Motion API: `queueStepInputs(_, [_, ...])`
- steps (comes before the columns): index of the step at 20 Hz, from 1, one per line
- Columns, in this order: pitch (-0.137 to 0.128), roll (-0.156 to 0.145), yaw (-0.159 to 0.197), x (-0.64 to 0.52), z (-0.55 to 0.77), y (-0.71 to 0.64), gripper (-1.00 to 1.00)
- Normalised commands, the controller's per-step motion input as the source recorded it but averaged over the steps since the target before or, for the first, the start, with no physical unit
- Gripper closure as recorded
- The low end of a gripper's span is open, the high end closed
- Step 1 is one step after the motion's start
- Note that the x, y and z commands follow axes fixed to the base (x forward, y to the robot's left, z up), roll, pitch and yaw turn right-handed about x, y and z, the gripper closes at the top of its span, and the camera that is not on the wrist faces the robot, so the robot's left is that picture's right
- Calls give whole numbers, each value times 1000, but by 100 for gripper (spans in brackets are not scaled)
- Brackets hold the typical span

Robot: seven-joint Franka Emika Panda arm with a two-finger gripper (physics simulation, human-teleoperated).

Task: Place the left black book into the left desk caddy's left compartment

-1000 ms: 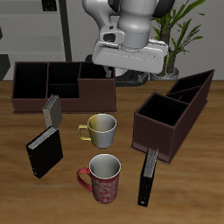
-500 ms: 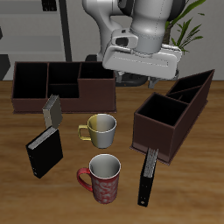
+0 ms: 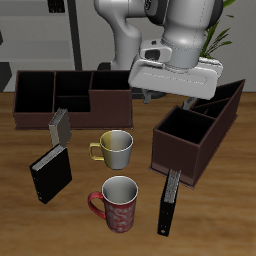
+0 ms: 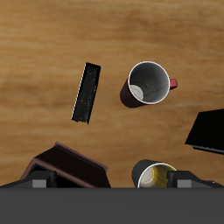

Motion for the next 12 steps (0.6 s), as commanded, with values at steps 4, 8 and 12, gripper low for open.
queueStepInputs(4, [-5,-9,-18,290,-39,127,-100])
queueStepInputs(8, [-64,42,-2,232,-91,251,-100])
queueStepInputs(12, [-25,49,-27,291,-338,224,-100])
